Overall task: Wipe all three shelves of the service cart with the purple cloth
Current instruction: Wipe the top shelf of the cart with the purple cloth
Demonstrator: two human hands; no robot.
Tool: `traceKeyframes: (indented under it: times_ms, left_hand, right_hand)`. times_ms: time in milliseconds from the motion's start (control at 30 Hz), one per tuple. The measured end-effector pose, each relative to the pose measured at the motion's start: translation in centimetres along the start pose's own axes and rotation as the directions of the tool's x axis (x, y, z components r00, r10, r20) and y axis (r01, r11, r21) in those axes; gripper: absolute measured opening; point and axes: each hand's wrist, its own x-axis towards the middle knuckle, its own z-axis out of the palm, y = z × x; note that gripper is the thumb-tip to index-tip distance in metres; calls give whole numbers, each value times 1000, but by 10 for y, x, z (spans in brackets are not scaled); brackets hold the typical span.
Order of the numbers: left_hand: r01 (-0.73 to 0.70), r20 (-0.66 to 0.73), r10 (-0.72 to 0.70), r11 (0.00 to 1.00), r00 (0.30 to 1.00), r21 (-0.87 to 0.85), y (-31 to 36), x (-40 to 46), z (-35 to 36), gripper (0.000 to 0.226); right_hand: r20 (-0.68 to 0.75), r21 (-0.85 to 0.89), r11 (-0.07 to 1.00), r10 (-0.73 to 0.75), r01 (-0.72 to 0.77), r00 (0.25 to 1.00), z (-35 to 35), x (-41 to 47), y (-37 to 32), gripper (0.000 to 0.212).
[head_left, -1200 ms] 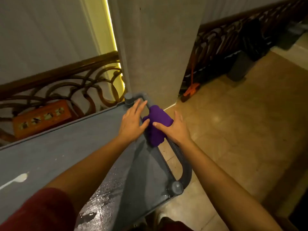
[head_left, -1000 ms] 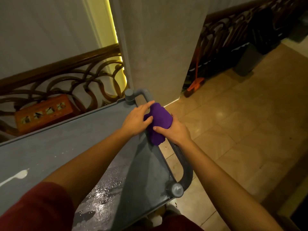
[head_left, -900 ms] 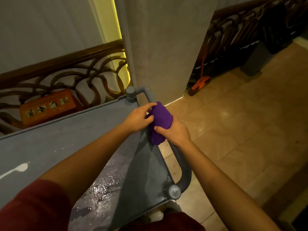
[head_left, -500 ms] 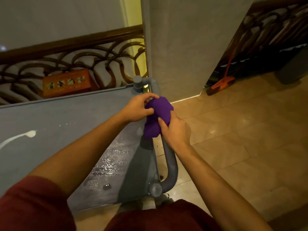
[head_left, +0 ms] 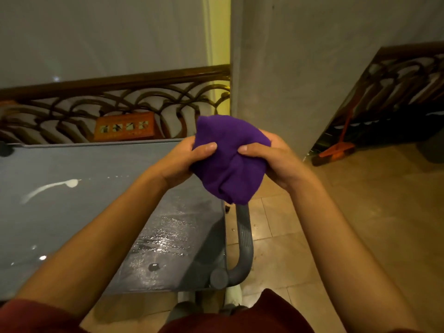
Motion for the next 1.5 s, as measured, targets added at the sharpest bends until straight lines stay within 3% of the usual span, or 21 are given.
traceKeyframes:
  times_ms: [100,200,267,367,467,533,667,733,800,900,967,1167,1233,1367,1500]
  left_hand:
    - [-101,-194,107,994,975,44,-6,-26,-2,53]
    - [-143,-409,154,988,900,58,-15,-56,-14,45]
    - [-174,-496,155,985,855,6,-19,-75,-23,48]
    - [-246,-565,139,962,813,-117,-18,-104,-36,63]
    - [-278,-563,136,945,815,-174,-16,-129,-52,65]
    - [-246,-558,134,961,819,-130,-16,-151,-67,61]
    - [-201,-618,223,974,754,106,-17,-198,-102,43]
    - [-176,-599,249,968,761,179,-20,-217,-120,38]
    - [-127,-570,248,961,783,244,-24,-231,-137,39]
    - [-48,-573,250,938,780,344,-36,-246,-161,46]
    - [14,-598,198,943,777,331,-47,-253,-178,49]
    - [82,-636,39,984,770,160,-68,-247,-226,55]
    - [109,-634,29,978,773,178,-70,-237,-241,55]
    - [232,-615,90,875,783,424,-79,-213,-271,45]
    - [340,-537,122,652,835,678,-100,-200,-295,62]
  right_hand:
    - [-15,-170,985,-10,8,1000,25,10,-1,41]
    - [-80,-156,988,-29,16,996,56,17,8,48]
    - [-76,97,995,5,3,997,76,16,19,50]
    - [56,539,832,115,-127,992,118,9,41,54]
    - [94,636,746,180,-198,979,165,1,67,81]
    - [124,652,726,184,-220,975,200,-2,76,88]
    - [105,644,755,67,-119,992,257,-8,82,67]
    - [92,566,818,59,-101,994,282,-10,85,59]
    - [2,467,879,107,-96,994,304,-10,90,56]
    - [-182,447,884,242,-139,953,331,-7,100,36]
    - [-232,452,872,316,-186,920,345,-4,106,28]
    - [-247,490,832,418,-259,874,365,25,122,37]
    - [-245,493,828,428,-269,870,363,45,127,38]
    - [-309,447,845,455,-295,835,354,93,146,41]
    - [-449,436,851,488,-293,748,329,147,169,50]
